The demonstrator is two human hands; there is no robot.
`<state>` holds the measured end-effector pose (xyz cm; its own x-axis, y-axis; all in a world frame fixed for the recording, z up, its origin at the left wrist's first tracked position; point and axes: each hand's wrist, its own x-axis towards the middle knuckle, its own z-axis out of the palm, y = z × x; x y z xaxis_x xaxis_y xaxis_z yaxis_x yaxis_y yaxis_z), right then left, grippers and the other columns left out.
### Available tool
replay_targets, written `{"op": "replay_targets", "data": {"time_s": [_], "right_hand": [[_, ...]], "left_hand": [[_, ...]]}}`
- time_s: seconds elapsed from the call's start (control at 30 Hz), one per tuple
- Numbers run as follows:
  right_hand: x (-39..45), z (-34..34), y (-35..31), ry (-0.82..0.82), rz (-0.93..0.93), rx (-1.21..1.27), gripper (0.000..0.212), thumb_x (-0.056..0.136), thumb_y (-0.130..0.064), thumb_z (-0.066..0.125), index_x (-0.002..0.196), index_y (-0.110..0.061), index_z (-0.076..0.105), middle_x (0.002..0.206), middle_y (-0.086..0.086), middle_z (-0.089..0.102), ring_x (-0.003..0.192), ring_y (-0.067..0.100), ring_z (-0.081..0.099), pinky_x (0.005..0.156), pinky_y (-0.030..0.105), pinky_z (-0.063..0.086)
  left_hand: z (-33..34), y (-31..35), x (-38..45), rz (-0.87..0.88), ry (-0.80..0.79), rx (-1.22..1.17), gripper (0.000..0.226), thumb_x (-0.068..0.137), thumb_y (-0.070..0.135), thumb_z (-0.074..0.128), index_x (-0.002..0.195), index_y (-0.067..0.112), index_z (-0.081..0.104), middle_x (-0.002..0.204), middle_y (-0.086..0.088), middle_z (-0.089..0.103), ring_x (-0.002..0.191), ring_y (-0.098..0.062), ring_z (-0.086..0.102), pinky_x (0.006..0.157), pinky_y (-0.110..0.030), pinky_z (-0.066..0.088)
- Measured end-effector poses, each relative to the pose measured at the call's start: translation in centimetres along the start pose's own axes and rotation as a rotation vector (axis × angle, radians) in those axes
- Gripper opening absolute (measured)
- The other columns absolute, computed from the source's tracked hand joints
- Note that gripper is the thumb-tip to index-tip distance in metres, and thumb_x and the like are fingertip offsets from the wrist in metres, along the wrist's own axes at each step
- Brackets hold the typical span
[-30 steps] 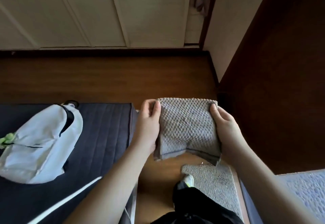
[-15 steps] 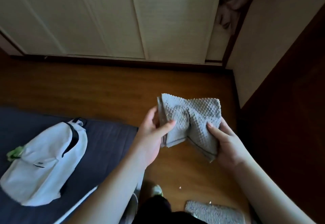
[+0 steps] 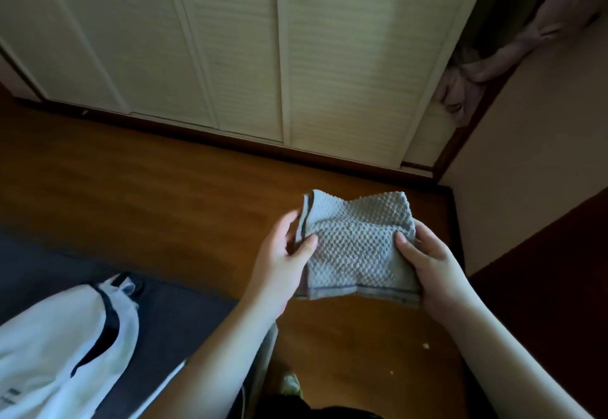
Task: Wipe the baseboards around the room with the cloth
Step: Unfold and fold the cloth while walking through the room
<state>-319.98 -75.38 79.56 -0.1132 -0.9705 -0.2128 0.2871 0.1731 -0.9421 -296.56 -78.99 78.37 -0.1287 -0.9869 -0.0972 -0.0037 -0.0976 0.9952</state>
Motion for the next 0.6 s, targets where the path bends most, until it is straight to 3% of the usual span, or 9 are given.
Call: {"op": "replay_targets", "data": {"time_s": [0.17, 0.27, 0.33, 0.4, 0.5, 0.6], "right_hand": [[6.8, 2.3, -1.1, -0.033, -0.033, -0.055, 0.035, 0.089, -0.025, 0.061, 0.124, -0.030, 0.064, 0.120, 0.006, 0.069, 0.108, 0.026, 0.067, 0.080, 0.034, 0.057], [10.5, 2.7, -1.9, -0.027, -0.066, -0.109, 0.032, 0.089, -0.033, 0.065, 0.122, -0.031, 0.066, 0.120, 0.001, 0.069, 0.107, 0.021, 0.068, 0.078, 0.030, 0.058], [13.4, 2.7, -2.7, -0.031, -0.072, -0.126, 0.035, 0.087, -0.045, 0.069, 0.118, -0.030, 0.068, 0.116, 0.000, 0.070, 0.104, 0.019, 0.069, 0.074, 0.028, 0.058], [16.6, 2.6, -3.2, -0.031, -0.076, -0.135, 0.040, 0.082, -0.053, 0.071, 0.113, -0.028, 0.069, 0.113, 0.001, 0.071, 0.101, 0.019, 0.070, 0.071, 0.027, 0.057], [22.1, 2.4, -3.9, -0.041, -0.082, -0.131, 0.040, 0.079, -0.058, 0.071, 0.103, -0.025, 0.071, 0.107, 0.002, 0.072, 0.098, 0.020, 0.070, 0.070, 0.027, 0.056], [27.6, 1.9, -4.8, -0.105, -0.058, -0.123, 0.027, 0.083, -0.047, 0.071, 0.096, -0.024, 0.070, 0.106, 0.002, 0.073, 0.100, 0.022, 0.070, 0.073, 0.030, 0.057]], "left_hand": [[-1.8, 1.2, 7.1, -0.072, -0.048, -0.099, 0.044, 0.098, 0.017, 0.058, 0.123, 0.052, 0.051, 0.117, 0.021, 0.067, 0.105, -0.002, 0.066, 0.077, -0.023, 0.057], [-1.9, 2.3, 10.9, -0.071, -0.011, -0.049, 0.030, 0.091, 0.044, 0.058, 0.121, 0.047, 0.053, 0.110, 0.024, 0.067, 0.099, 0.004, 0.065, 0.074, -0.020, 0.055], [-1.4, 2.8, 13.4, -0.046, 0.085, -0.021, 0.027, 0.087, 0.062, 0.059, 0.109, 0.047, 0.056, 0.098, 0.029, 0.066, 0.089, 0.010, 0.064, 0.063, -0.010, 0.051], [-0.6, 3.0, 16.3, -0.015, 0.192, 0.003, 0.028, 0.080, 0.067, 0.059, 0.098, 0.046, 0.059, 0.091, 0.027, 0.066, 0.081, 0.007, 0.064, 0.057, -0.009, 0.048], [0.6, 3.0, 21.2, 0.040, 0.313, 0.090, 0.019, 0.084, 0.062, 0.060, 0.097, 0.047, 0.061, 0.093, 0.021, 0.067, 0.083, 0.001, 0.065, 0.062, -0.017, 0.051], [1.4, 3.7, 25.7, 0.103, 0.363, 0.173, 0.012, 0.091, 0.057, 0.054, 0.101, 0.051, 0.057, 0.098, 0.025, 0.065, 0.089, 0.004, 0.063, 0.069, -0.015, 0.052]]}}
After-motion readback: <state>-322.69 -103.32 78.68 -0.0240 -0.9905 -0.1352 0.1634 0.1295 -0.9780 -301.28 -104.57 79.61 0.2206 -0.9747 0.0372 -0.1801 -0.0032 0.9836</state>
